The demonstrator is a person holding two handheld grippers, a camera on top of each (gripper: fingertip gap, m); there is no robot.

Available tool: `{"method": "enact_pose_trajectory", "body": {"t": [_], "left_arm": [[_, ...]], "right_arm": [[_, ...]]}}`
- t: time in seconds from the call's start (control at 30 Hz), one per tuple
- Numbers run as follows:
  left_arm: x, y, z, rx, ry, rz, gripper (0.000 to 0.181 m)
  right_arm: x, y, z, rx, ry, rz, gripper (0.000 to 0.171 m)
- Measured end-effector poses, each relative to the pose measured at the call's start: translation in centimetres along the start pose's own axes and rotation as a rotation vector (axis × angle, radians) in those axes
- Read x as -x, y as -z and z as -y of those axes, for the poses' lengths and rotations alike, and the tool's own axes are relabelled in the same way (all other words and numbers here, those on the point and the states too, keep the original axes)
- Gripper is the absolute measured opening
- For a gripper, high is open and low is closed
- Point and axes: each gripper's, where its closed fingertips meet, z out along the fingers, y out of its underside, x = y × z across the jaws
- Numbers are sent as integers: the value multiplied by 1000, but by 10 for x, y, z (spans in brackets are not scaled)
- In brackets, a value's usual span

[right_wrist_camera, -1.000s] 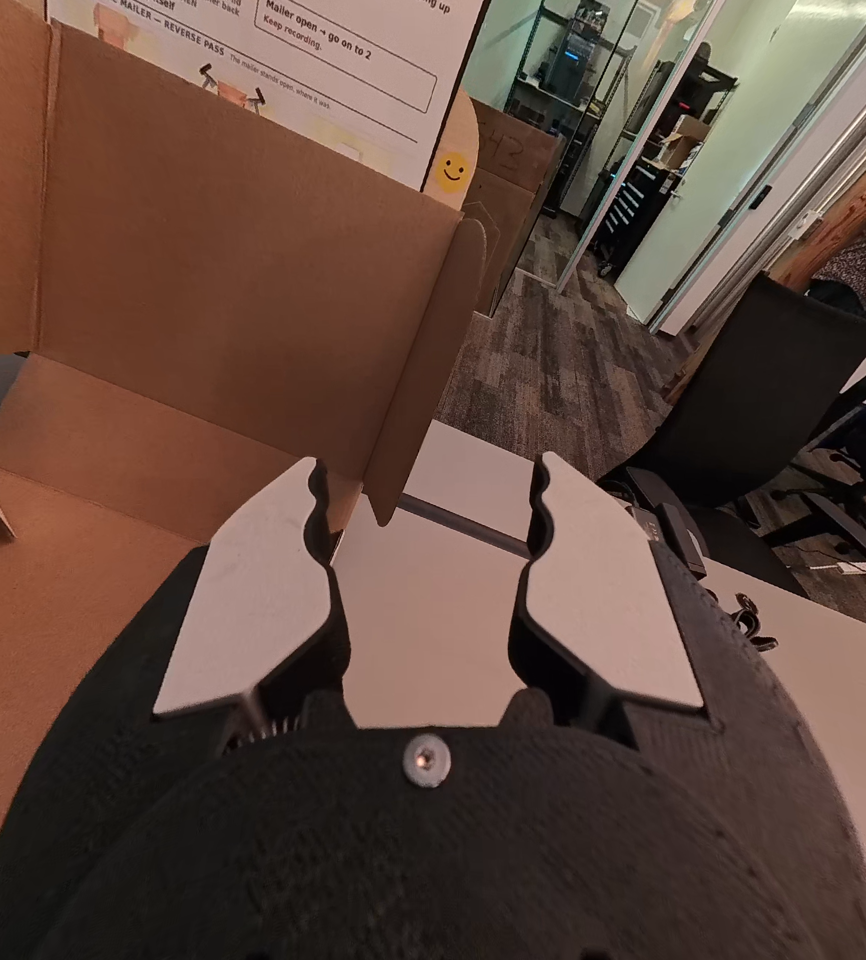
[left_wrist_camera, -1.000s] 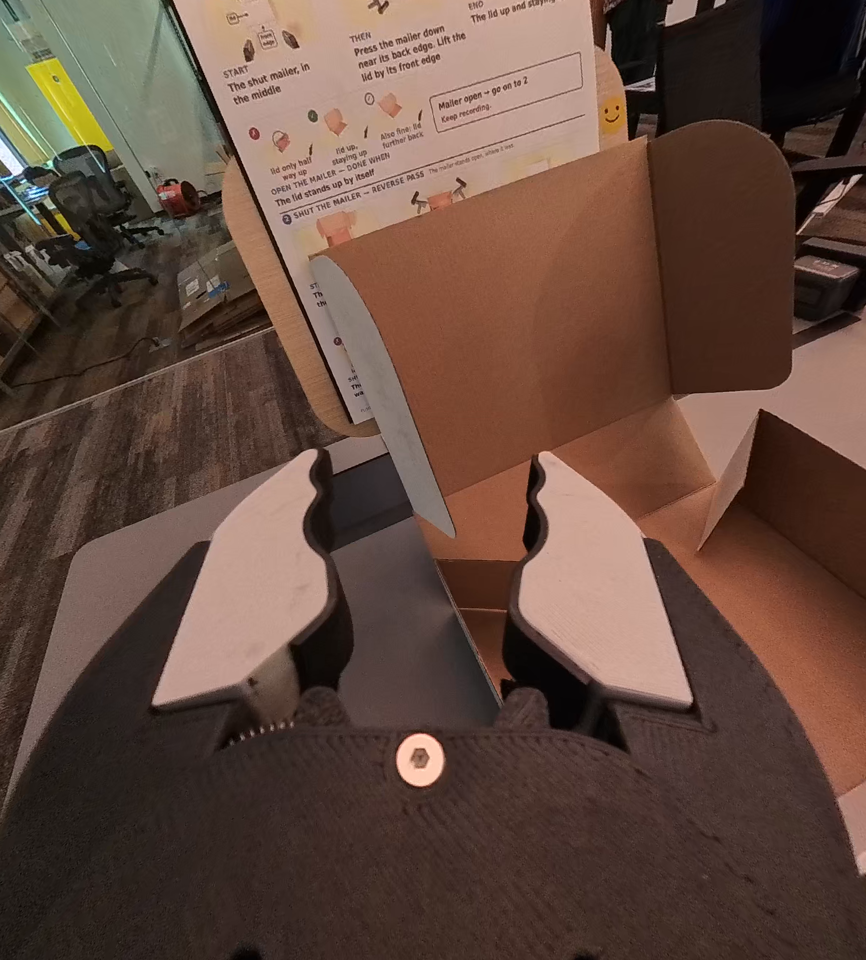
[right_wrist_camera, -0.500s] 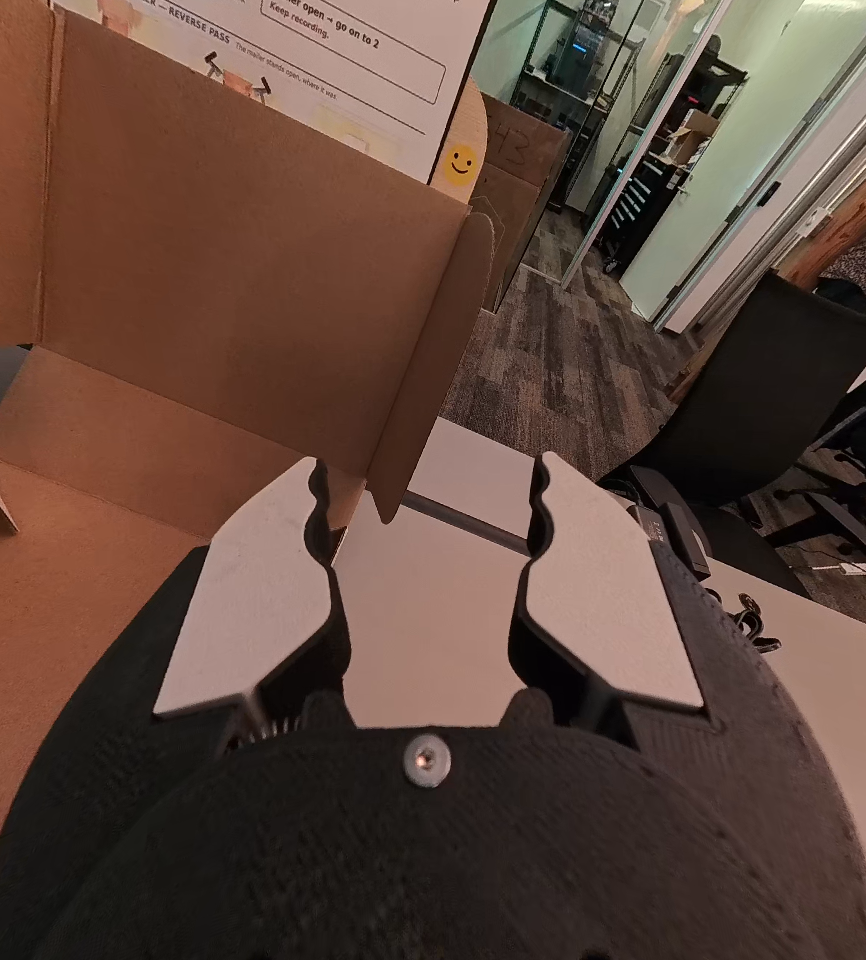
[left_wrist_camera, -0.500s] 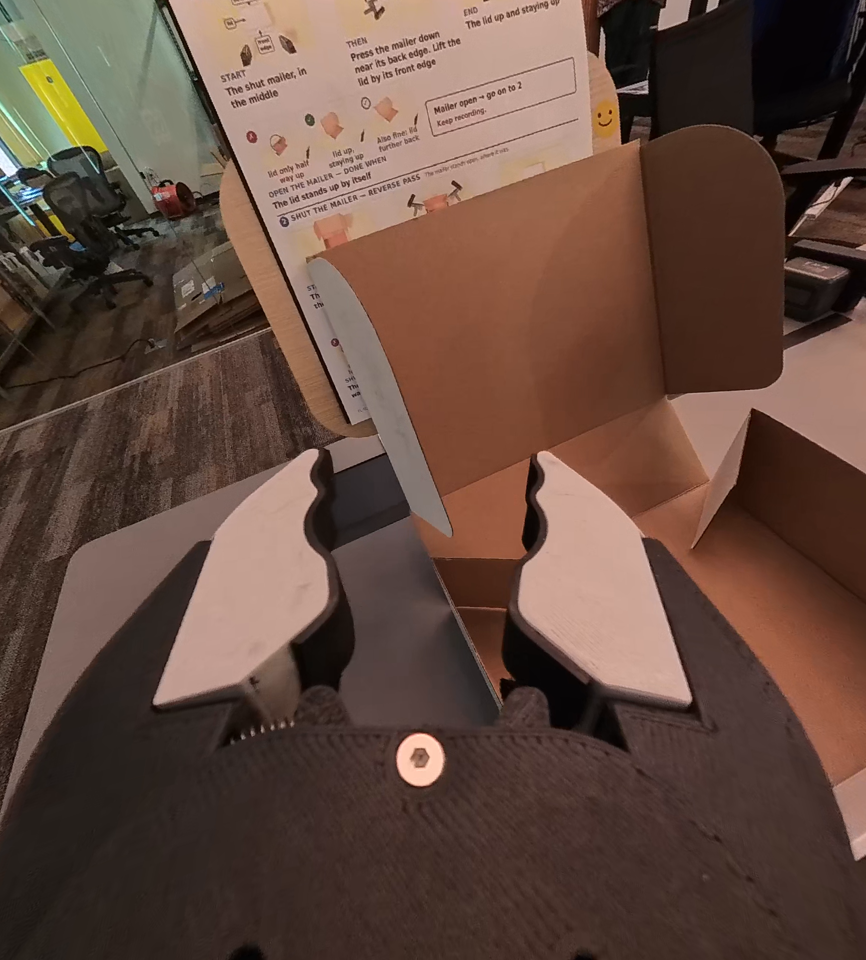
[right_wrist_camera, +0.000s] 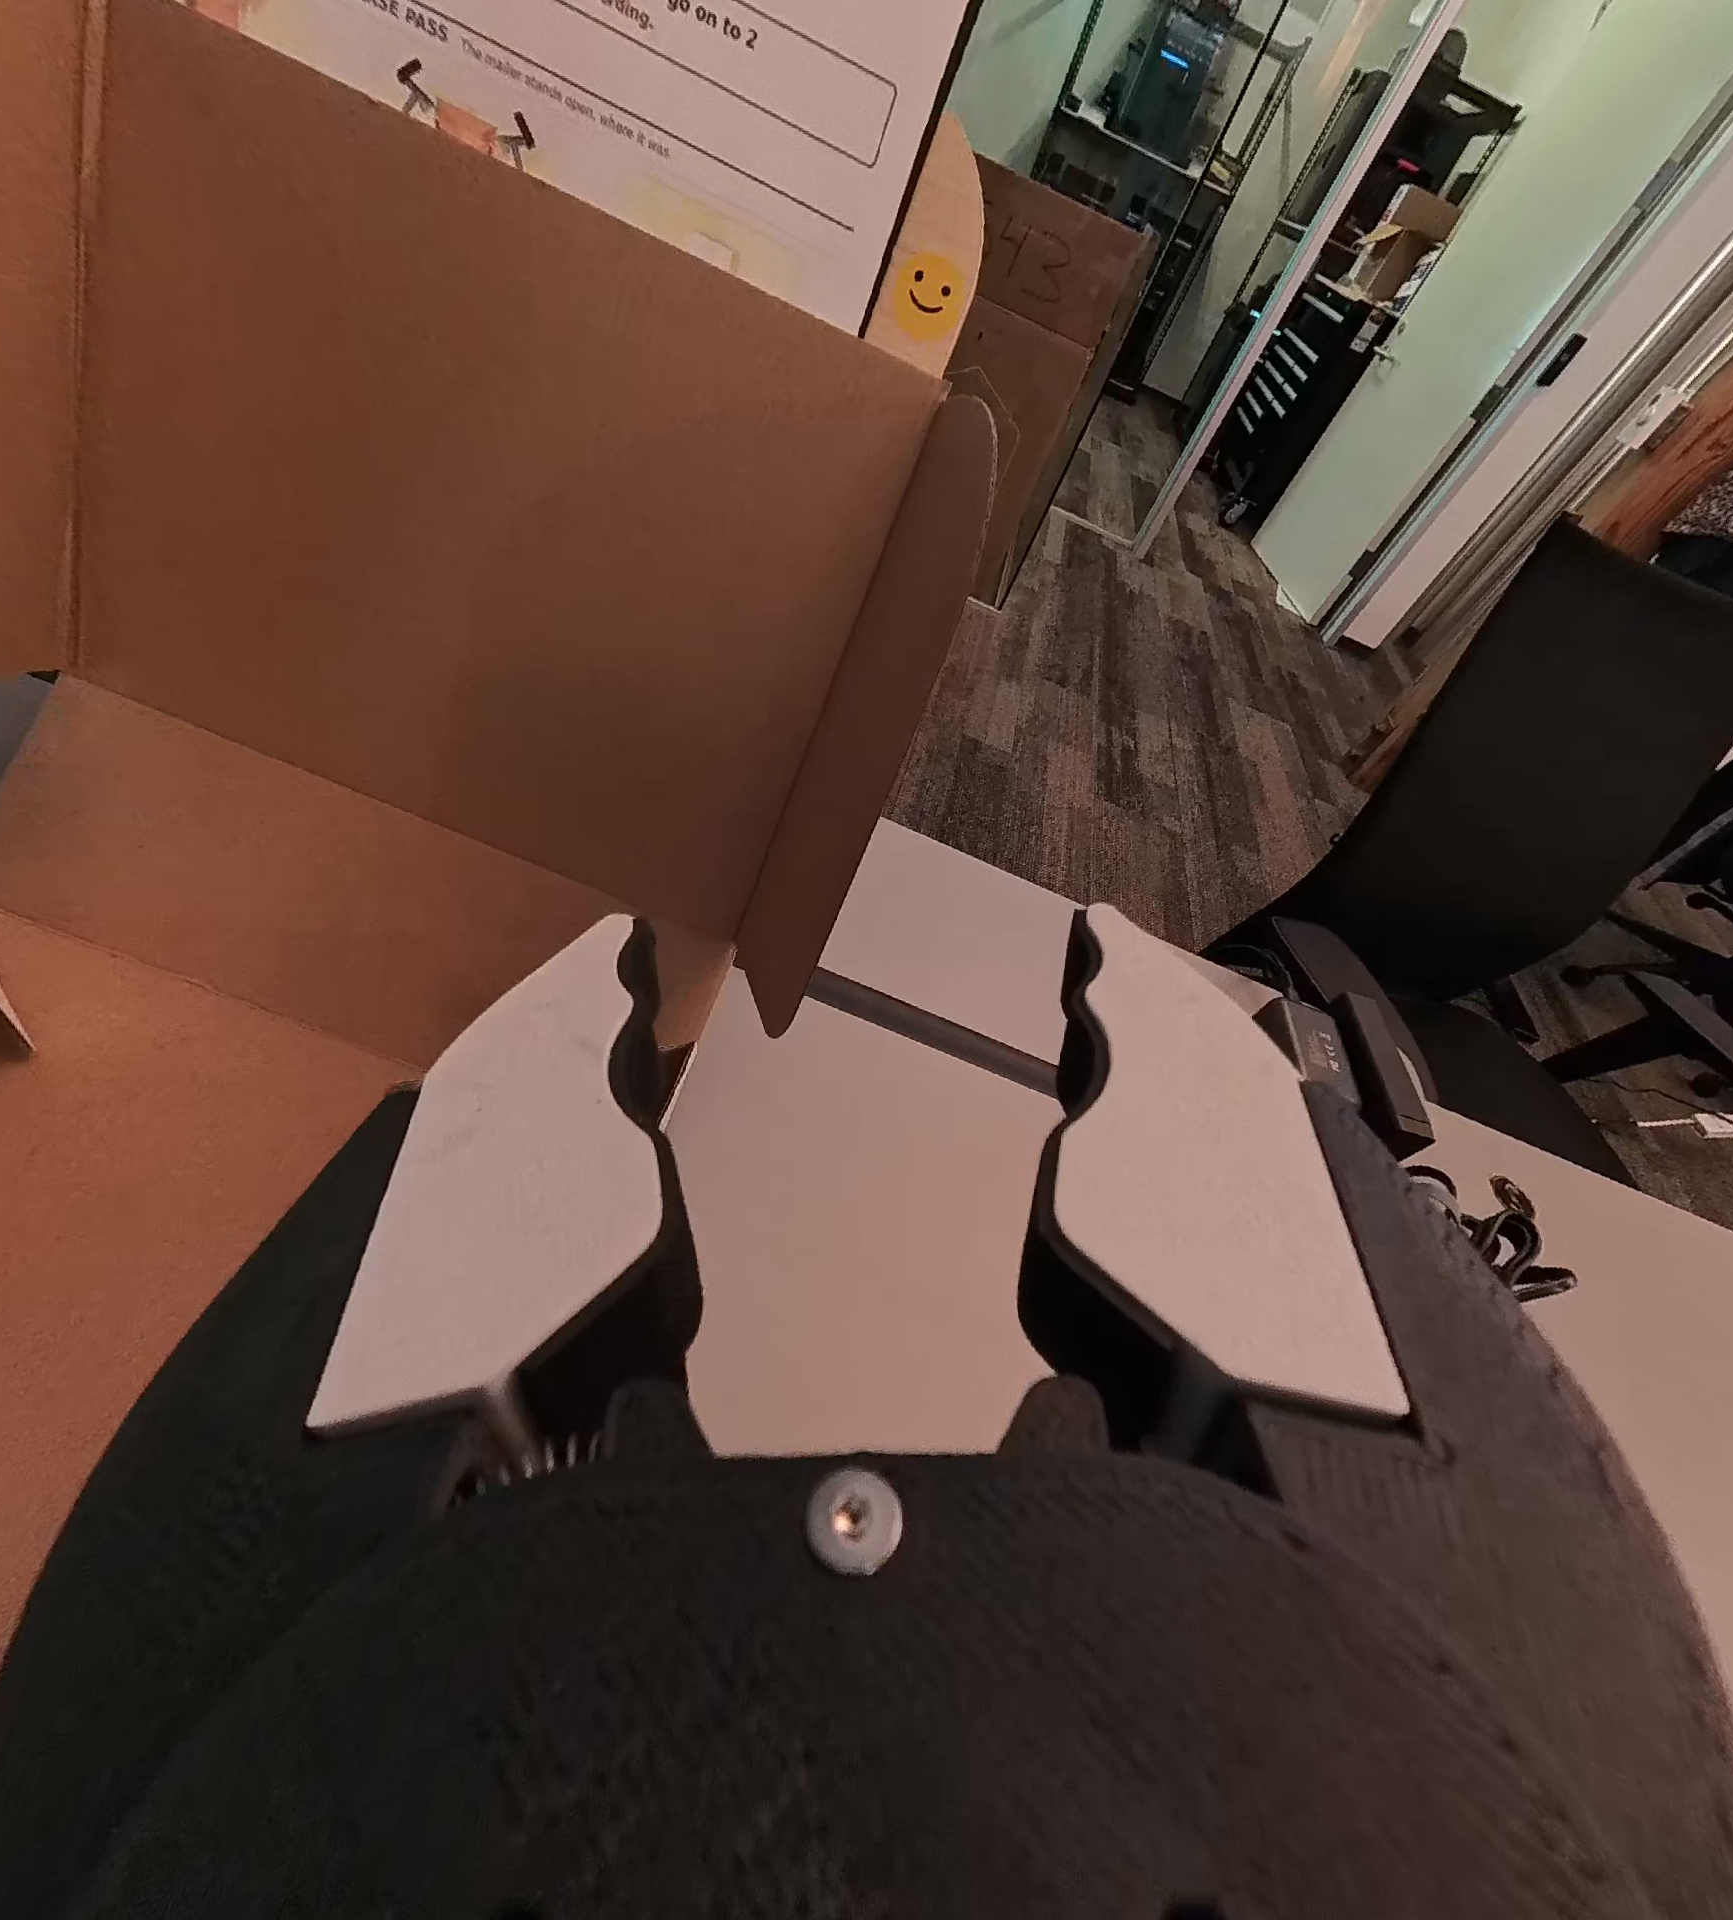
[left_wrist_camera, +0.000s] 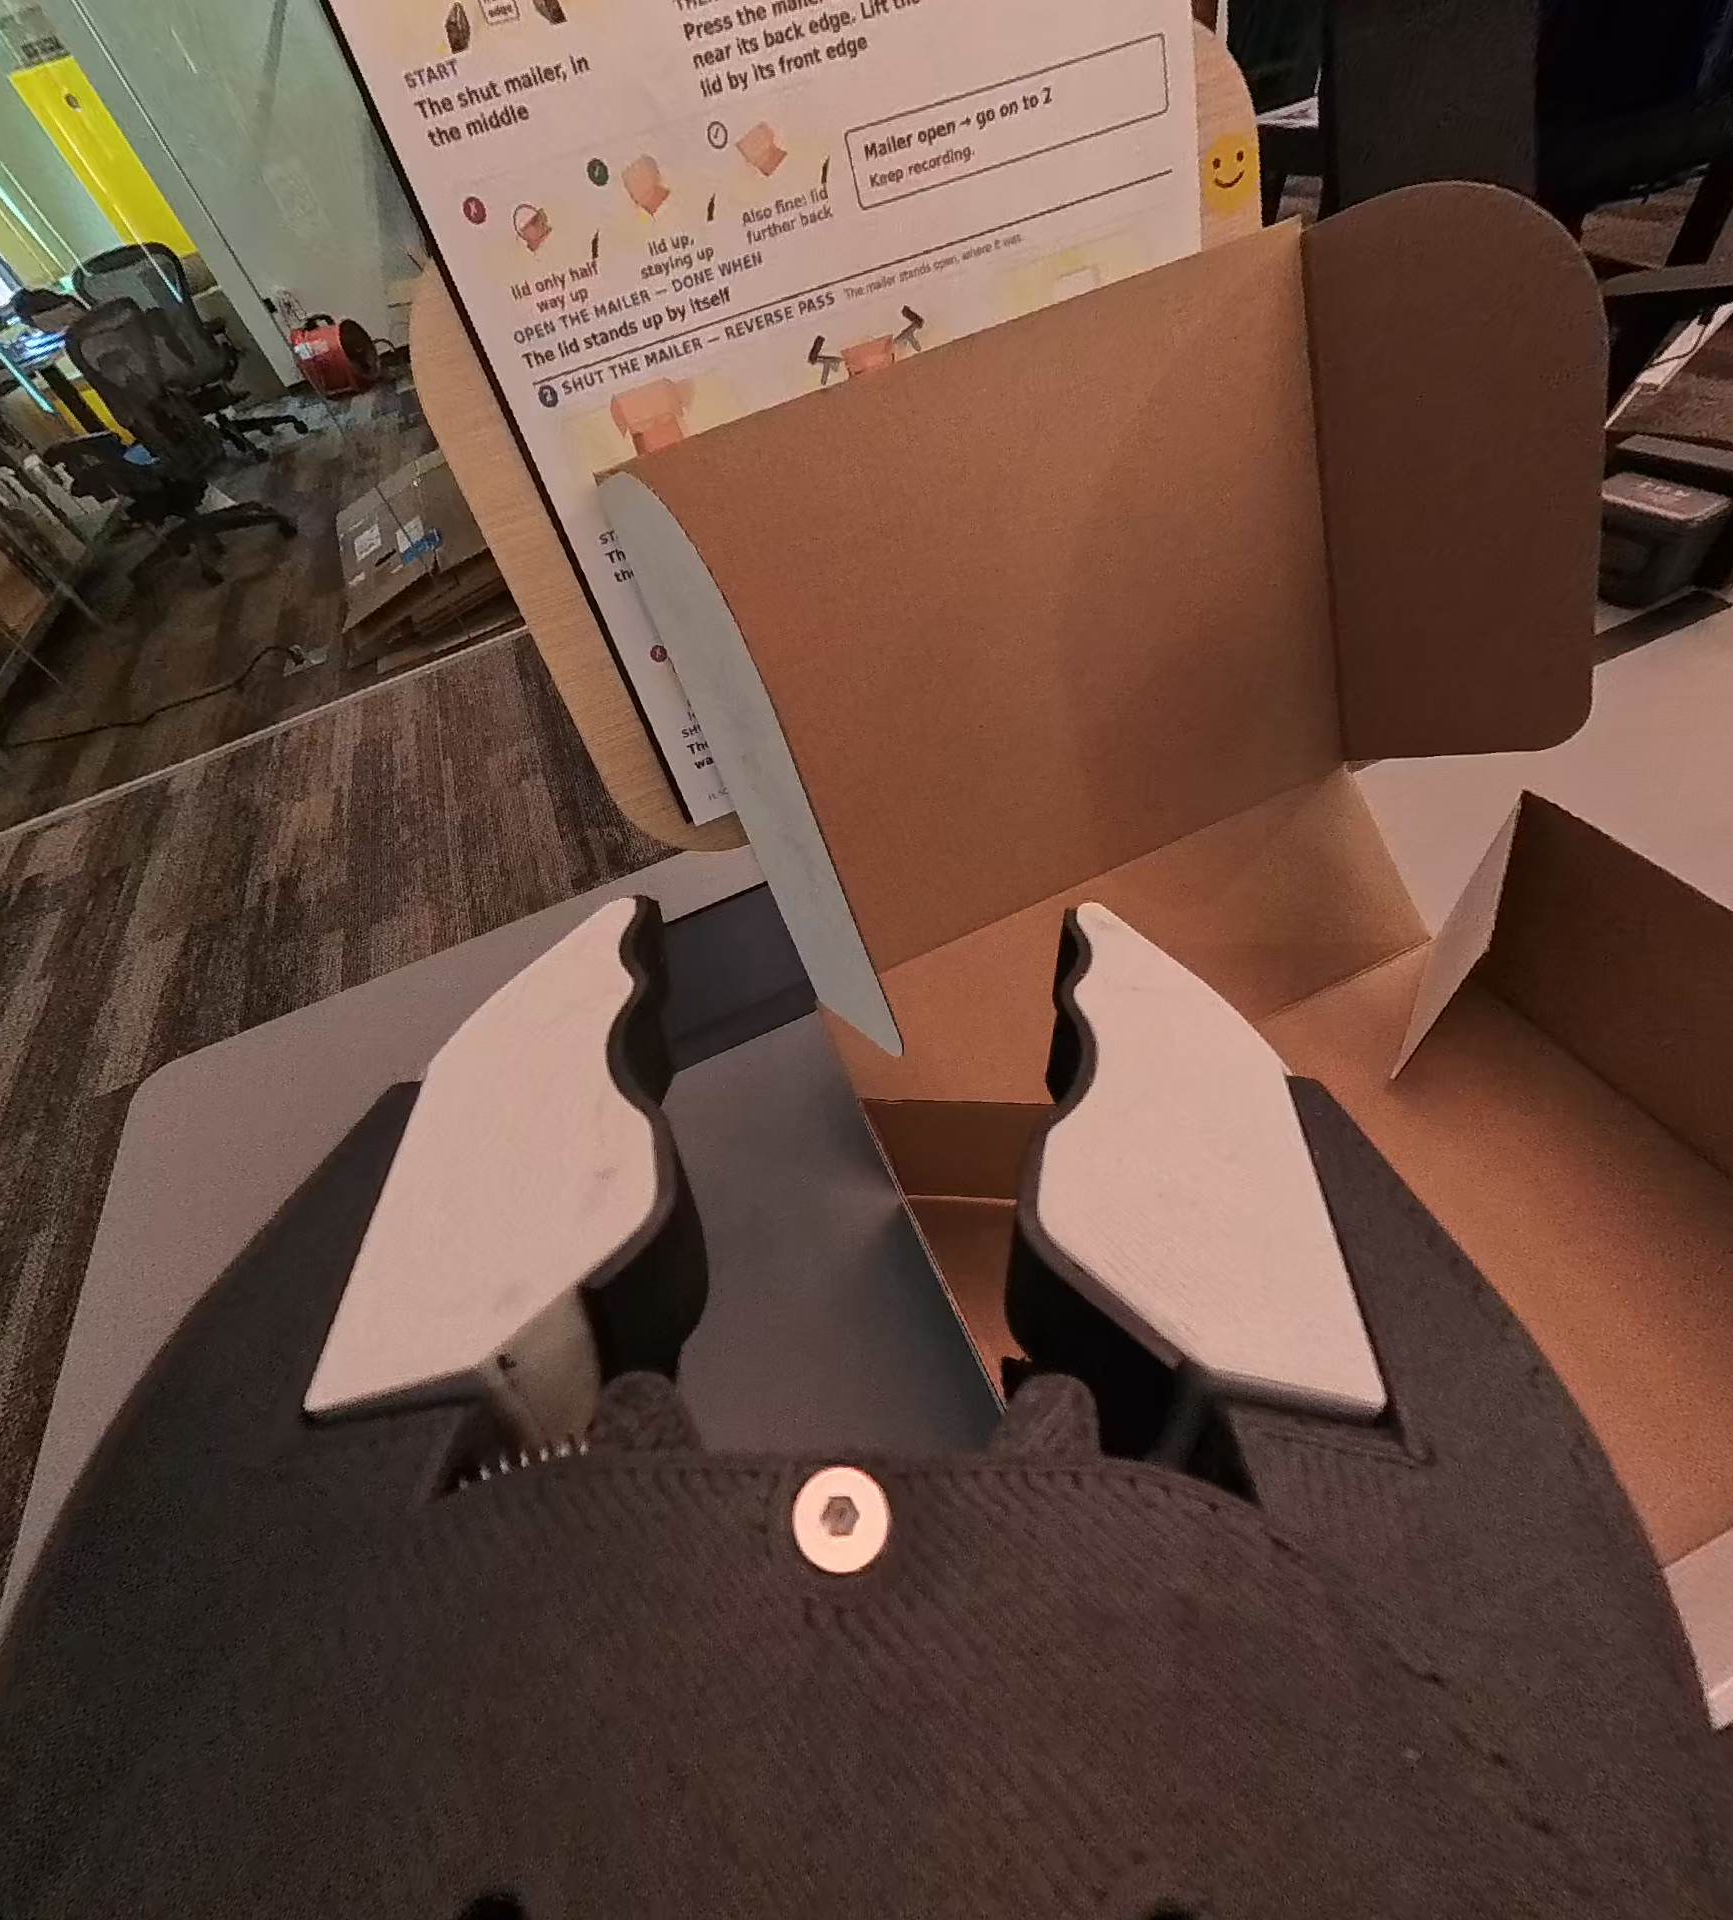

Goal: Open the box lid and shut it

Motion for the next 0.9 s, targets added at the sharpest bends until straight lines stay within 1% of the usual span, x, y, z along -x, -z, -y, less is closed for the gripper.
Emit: {"method": "enact_pose_trajectory", "body": {"t": [0.27,0.53,0.63,0.73,0.8,0.9], "left_arm": [[-6,2,3,-14,6,-31,71],[-4,-4,-4,14,-1,-37,68],[2,-22,-10,8,48,-46,68],[1,-51,-31,71,86,-76,69],[3,-64,-36,62,90,-53,68],[3,-71,-38,51,78,-36,69]], "right_arm": [[3,-2,-1,7,9,11,75],[0,-8,-8,24,18,13,74],[-12,-23,-21,26,-36,20,74],[-12,-40,-34,26,-131,93,74],[-4,-45,-34,-7,-186,164,73],[7,-50,-40,20,-157,200,73]]}}
